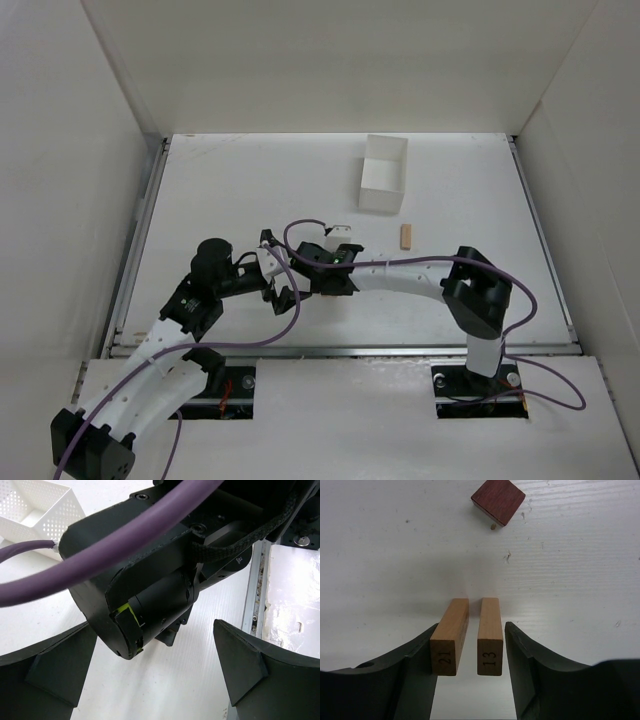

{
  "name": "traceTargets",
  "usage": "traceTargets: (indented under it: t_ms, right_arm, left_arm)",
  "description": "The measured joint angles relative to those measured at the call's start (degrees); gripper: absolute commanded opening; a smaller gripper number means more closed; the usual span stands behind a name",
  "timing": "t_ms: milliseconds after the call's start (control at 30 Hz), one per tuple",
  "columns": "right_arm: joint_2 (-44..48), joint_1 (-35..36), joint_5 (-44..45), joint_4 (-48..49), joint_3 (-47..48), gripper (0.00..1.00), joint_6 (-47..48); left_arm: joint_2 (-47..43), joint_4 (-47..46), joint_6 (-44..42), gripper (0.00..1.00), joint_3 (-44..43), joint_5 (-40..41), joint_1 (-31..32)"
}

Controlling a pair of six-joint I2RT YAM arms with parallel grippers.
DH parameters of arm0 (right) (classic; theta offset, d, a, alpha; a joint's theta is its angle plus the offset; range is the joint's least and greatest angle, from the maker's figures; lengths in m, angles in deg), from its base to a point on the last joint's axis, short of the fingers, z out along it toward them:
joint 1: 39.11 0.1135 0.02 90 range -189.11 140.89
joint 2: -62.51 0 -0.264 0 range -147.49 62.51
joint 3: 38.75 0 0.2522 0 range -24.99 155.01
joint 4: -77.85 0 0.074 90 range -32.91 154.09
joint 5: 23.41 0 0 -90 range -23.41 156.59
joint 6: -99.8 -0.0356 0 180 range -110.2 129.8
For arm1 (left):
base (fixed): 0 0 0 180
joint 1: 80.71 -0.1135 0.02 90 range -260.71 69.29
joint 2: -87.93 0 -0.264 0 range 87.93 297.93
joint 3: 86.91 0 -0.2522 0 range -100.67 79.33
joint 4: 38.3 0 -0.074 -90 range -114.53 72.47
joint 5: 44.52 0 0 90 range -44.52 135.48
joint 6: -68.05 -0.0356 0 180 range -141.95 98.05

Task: Build the wood block tower

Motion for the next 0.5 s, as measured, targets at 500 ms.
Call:
traceTargets:
  t_ms: [500]
  right_arm:
    - [-1.0, -0.1, 0.0, 0.0, 0.0, 0.51, 0.2]
  left_arm:
    - [0.0, 0.0, 0.0, 1.0, 0.0, 0.2, 0.0]
